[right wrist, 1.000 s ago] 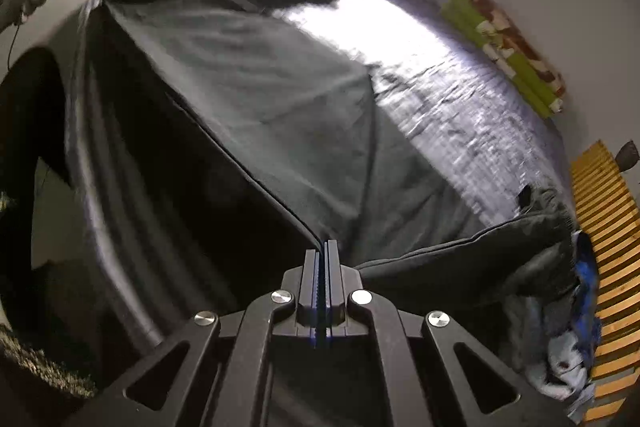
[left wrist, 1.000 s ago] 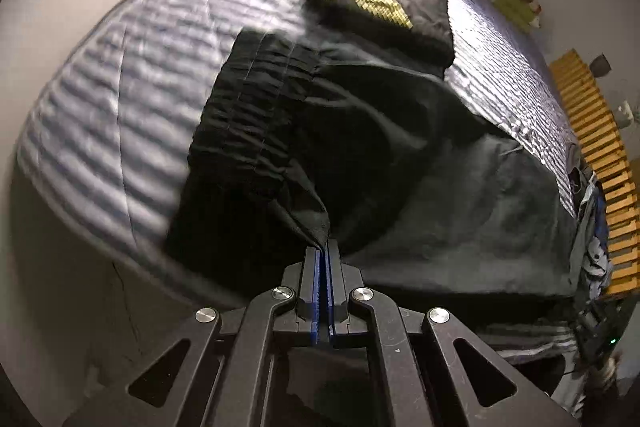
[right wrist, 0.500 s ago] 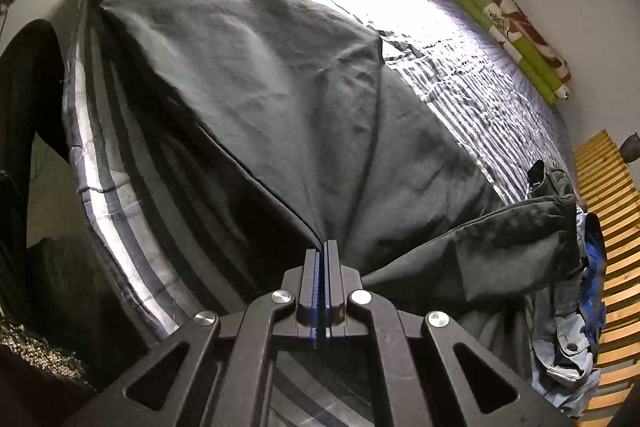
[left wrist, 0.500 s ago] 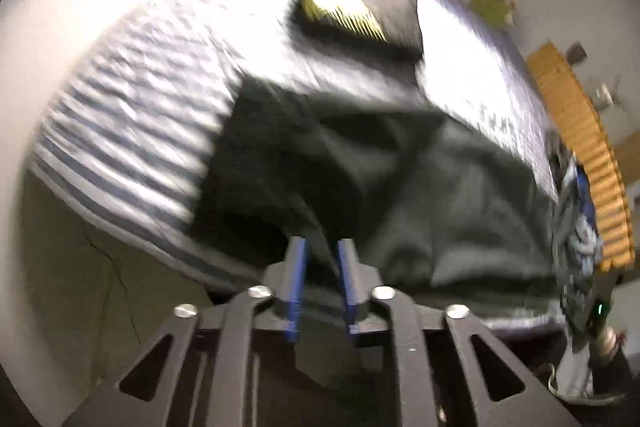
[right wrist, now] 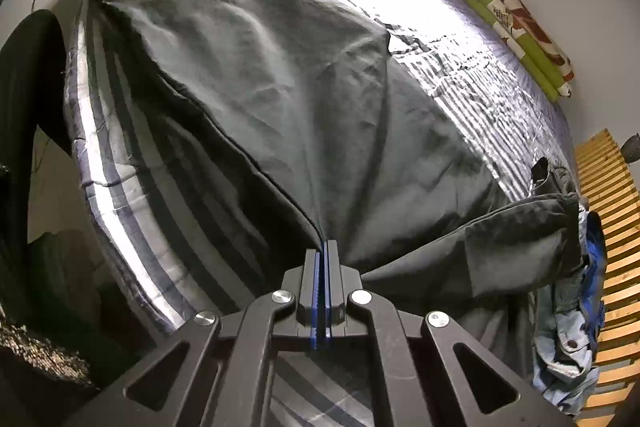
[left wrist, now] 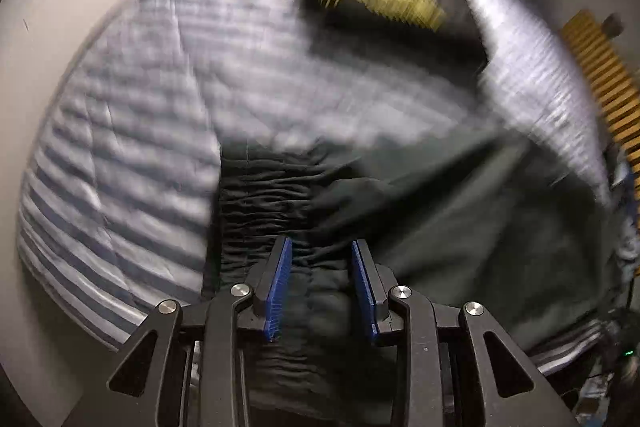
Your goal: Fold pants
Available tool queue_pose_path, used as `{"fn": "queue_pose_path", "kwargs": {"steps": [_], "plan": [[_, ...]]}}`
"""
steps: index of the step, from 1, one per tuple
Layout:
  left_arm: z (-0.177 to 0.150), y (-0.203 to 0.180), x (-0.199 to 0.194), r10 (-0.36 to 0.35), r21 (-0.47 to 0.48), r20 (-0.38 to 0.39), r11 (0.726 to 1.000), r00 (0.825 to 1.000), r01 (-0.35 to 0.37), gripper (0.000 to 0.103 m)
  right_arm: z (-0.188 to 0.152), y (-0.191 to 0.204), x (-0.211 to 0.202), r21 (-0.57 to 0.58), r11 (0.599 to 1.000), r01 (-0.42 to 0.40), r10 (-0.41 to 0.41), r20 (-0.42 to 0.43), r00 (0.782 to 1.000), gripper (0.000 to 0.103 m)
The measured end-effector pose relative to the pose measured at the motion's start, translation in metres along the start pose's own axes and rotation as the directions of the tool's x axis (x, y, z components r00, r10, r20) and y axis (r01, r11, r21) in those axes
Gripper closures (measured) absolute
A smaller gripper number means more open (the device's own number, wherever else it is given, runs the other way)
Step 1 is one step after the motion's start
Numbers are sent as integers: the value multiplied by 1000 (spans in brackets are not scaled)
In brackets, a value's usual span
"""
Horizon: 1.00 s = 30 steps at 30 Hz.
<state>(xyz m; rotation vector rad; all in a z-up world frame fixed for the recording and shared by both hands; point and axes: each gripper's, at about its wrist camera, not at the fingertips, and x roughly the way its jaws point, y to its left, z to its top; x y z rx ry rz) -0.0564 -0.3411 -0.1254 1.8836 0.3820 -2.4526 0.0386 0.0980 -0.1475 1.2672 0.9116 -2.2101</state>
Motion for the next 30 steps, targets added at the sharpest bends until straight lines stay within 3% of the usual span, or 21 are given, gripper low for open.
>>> {"fn": "queue_pose_path", "kwargs": {"steps": [3, 6, 9, 11, 13, 15, 17, 19, 21, 25, 28, 30], "plan": [[3, -8, -11, 34, 33, 40, 999, 999, -36, 71, 0, 4, 6, 11, 1000, -11, 11, -11, 1000, 101], [10, -24, -42, 120, 76, 131, 989, 984, -131, 71, 0, 8, 11, 3, 999, -35, 35, -40, 999, 101], [15, -59, -75, 76, 134, 218, 985, 973, -107, 71, -1, 1, 5, 37, 997, -75, 76, -31, 997, 100], [13, -95, -84, 13, 213, 231, 975, 973, -64, 71, -2, -13, -5, 101, 989, -111, 114, -18, 993, 98], [7, -137, -78, -41, 309, 205, 951, 978, -25, 71, -2, -34, -19, 175, 976, -132, 132, 12, 991, 92], [-3, -187, -61, -103, 431, 145, 902, 984, 30, 69, -1, -64, -35, 251, 964, -91, 81, 50, 995, 70], [-14, -232, -41, -127, 542, 91, 838, 988, 58, 64, 2, -97, -44, 339, 941, -16, -5, 61, 998, 54], [-22, -271, -22, -126, 625, 53, 778, 991, 65, 64, 3, -144, -44, 468, 881, 66, -88, 25, 996, 53], [-26, -300, -4, -123, 680, 18, 729, 992, 78, 64, 3, -189, -38, 575, 811, 107, -119, -16, 993, 53], [-31, -340, 13, -140, 732, -26, 672, 990, 114, 64, -16, -273, -17, 756, 644, 115, -77, -85, 993, 53], [-41, -356, 30, -121, 763, -61, 635, 991, 125, 64, -55, -304, -15, 821, 557, 125, -51, -116, 992, 53], [-51, -359, 40, -102, 773, -88, 620, 991, 132, 63, -85, -319, -16, 858, 509, 74, 13, -94, 996, 53]]}}
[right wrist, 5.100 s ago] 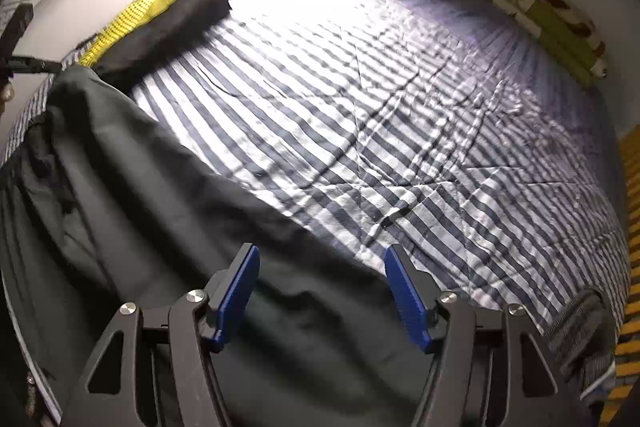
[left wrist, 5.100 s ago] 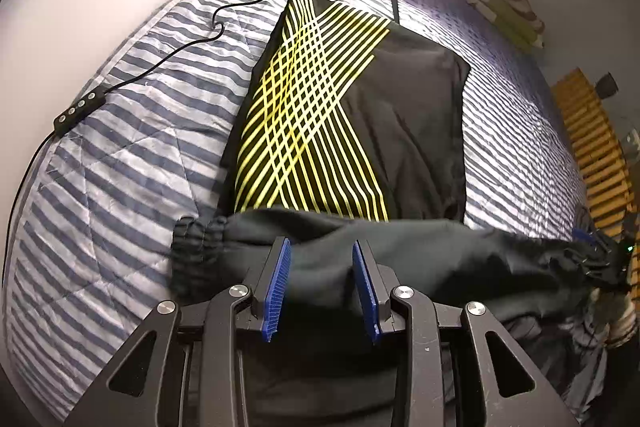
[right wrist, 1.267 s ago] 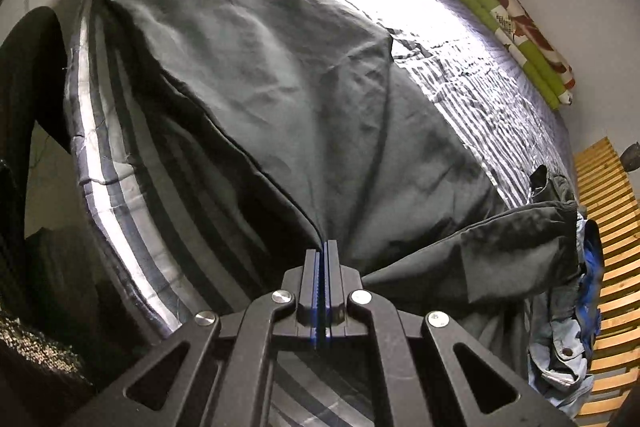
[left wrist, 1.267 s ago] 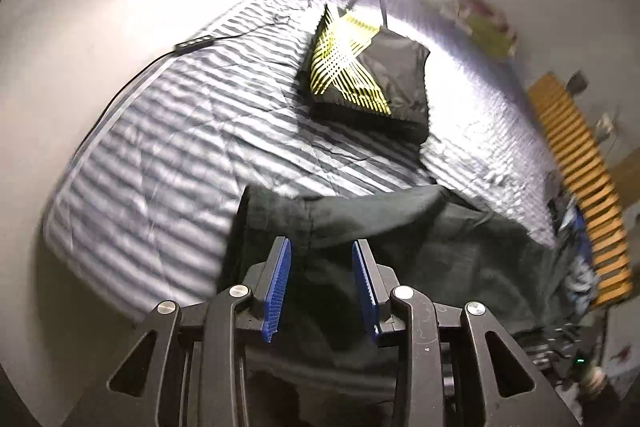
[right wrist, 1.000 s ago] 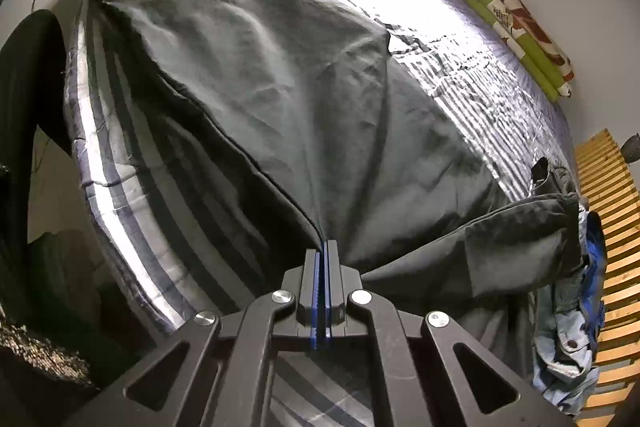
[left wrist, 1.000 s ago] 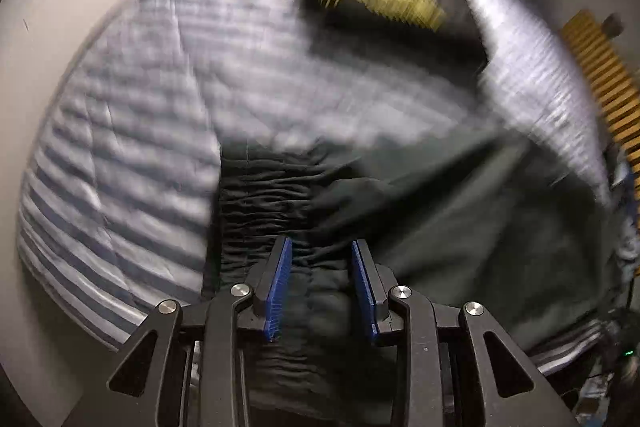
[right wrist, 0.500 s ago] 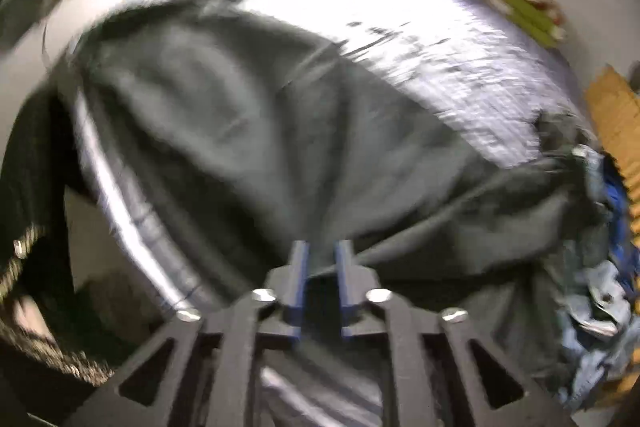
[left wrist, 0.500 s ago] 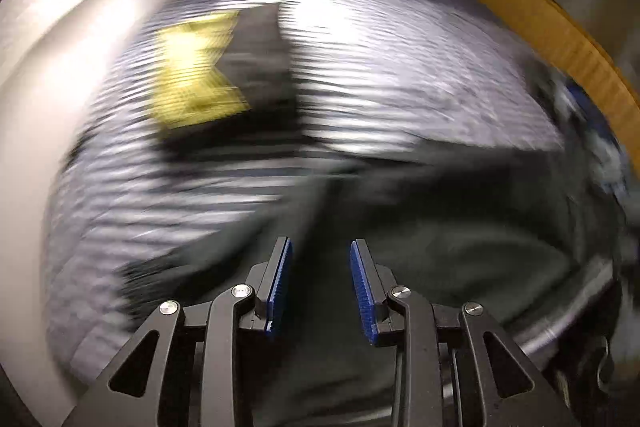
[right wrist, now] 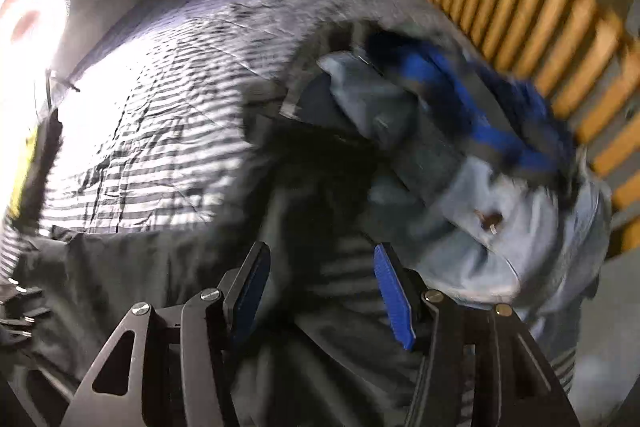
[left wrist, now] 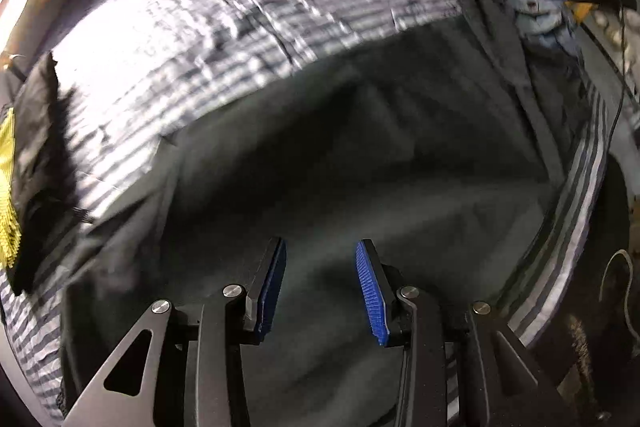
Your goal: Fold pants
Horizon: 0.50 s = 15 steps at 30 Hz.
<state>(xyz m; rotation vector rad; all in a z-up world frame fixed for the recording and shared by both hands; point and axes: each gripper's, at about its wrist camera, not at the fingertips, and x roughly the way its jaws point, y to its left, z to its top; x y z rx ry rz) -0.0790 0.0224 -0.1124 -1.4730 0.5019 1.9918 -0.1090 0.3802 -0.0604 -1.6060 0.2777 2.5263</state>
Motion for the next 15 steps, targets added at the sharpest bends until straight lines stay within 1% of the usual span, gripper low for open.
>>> {"fn": "queue_pose_path", "kwargs": {"steps": [1, 3, 4, 5, 6, 8, 9, 11, 13, 15], "plan": [[-2, -1, 8, -9, -4, -20, 1000, 1000, 8, 62, -2, -11, 2, 24, 1000, -16, 16, -14, 1000, 53], [-6, -1, 22, -19, -17, -52, 1000, 998, 19, 61, -10, -33, 8, 81, 997, 0, 5, -60, 998, 53], [-8, -2, 27, -21, -17, -59, 1000, 998, 20, 58, -14, -37, 11, 82, 997, 2, 4, -73, 997, 53], [-9, -4, 28, -19, -10, -41, 1000, 999, 19, 52, -19, -41, 13, 66, 998, 11, -6, -86, 996, 53], [-9, -5, 28, -29, -4, -41, 1000, 999, 29, 50, -27, -45, 16, 29, 998, 50, -47, -99, 994, 53], [-10, -7, 30, -34, -4, -41, 999, 999, 34, 44, -41, -57, 19, 16, 997, 72, -69, -131, 989, 53], [-11, -8, 30, -36, 0, -38, 999, 999, 36, 42, -51, -68, 17, 43, 997, 70, -63, -141, 988, 53], [-12, -12, 32, -34, 19, -34, 999, 999, 35, 36, -68, -88, 6, 99, 993, 63, -51, -122, 991, 53], [-13, -15, 32, -30, 29, -29, 999, 999, 31, 31, -84, -107, -4, 173, 984, 28, -11, -98, 995, 53], [-14, -19, 34, -31, 35, -27, 999, 999, 32, 27, -101, -121, -4, 235, 972, -22, 46, -96, 994, 53]]}}
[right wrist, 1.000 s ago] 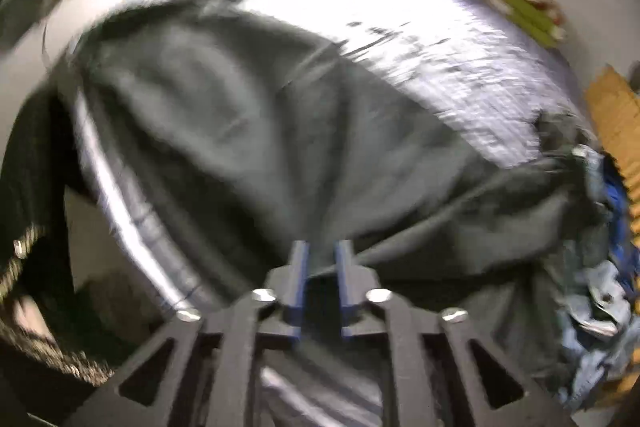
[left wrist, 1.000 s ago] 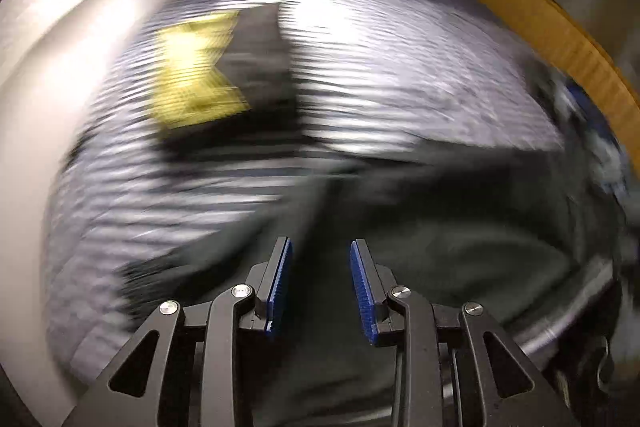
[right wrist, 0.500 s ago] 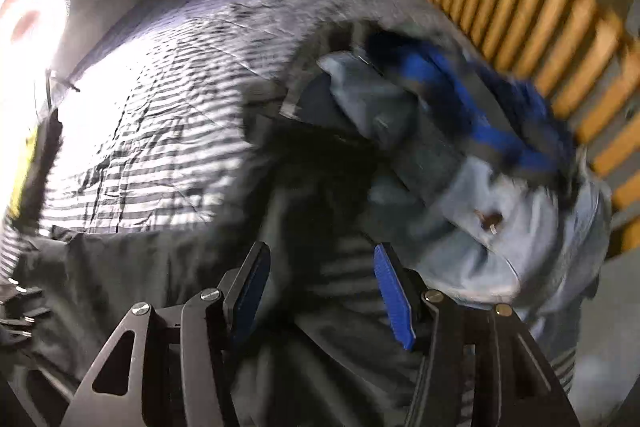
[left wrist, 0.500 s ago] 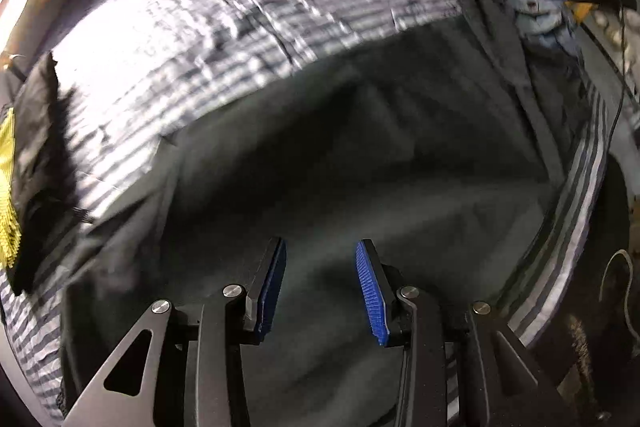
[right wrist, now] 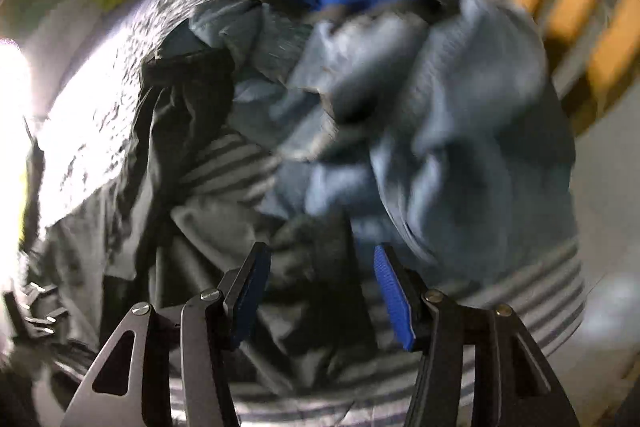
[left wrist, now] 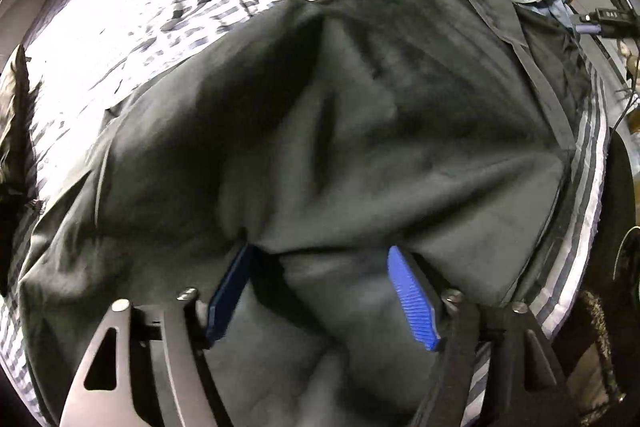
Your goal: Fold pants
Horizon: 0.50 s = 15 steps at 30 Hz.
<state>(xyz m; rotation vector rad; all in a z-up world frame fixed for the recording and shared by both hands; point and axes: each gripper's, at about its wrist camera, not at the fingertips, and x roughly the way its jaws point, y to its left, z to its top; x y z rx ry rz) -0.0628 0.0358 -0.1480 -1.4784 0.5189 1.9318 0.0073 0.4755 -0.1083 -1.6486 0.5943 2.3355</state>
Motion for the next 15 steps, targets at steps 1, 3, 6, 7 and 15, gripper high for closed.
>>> {"fn": "queue_pose_path", "kwargs": {"steps": [1, 3, 6, 7, 15], "plan": [[1, -2, 1, 2, 3, -1, 1000, 1000, -2, 24, -3, -2, 3, 7, 1000, -14, 14, -11, 1000, 53], [1, -4, 2, 10, 7, -5, 1000, 1000, -10, 23, -11, -4, 17, 5, 1000, -4, 4, -39, 999, 53], [0, -3, 2, 3, -5, -9, 1000, 1000, -3, 22, -13, -1, 35, 24, 999, -34, 36, -72, 997, 70], [-1, -2, 2, 1, -7, -11, 1000, 1000, -1, 22, -14, 3, 38, 26, 999, -34, 36, -75, 997, 80], [-6, 2, 0, -9, -14, -23, 1000, 1000, 8, 22, -8, 51, -7, -192, 927, 323, -292, 175, 940, 80]]}}
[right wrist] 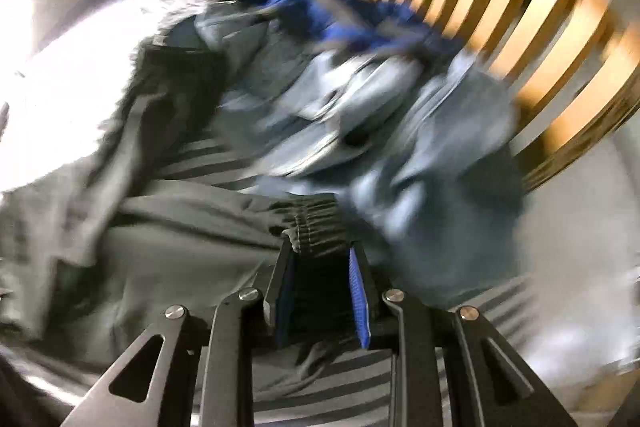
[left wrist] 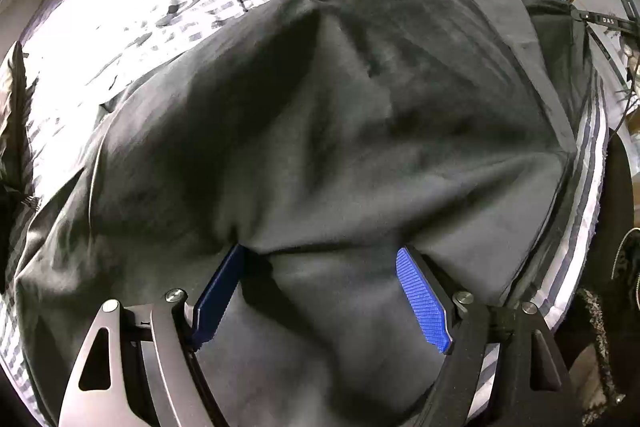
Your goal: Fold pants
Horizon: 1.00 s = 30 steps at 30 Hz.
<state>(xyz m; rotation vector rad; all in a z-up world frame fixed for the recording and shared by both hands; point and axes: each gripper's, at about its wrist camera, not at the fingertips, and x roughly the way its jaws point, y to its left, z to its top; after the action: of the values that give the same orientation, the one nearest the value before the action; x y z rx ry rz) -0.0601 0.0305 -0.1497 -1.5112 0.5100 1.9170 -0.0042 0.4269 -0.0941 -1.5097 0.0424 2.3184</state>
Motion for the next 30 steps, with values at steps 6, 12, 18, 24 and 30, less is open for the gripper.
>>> {"fn": "queue_pose_path", "kwargs": {"steps": [6, 12, 18, 24, 30], "plan": [[-5, 5, -2, -9, -3, -4, 1000, 1000, 9, 22, 24, 9, -15, -27, 1000, 15, -14, 35, 999, 71], [-9, 14, -6, -34, -34, -7, 999, 999, 34, 22, 90, 71, -23, -58, 978, -203, 205, 31, 978, 53], [-17, 31, -31, -68, -109, 28, 992, 997, 71, 23, 149, 146, 27, 78, 961, -265, 272, -100, 957, 49], [-17, 37, -59, -37, -156, 84, 986, 996, 50, 23, 156, 186, 70, 58, 989, -133, 143, -209, 967, 49], [-18, 42, -57, -7, -242, 75, 970, 997, 25, 23, 141, 178, 90, 89, 989, -115, 135, -262, 956, 85]]}}
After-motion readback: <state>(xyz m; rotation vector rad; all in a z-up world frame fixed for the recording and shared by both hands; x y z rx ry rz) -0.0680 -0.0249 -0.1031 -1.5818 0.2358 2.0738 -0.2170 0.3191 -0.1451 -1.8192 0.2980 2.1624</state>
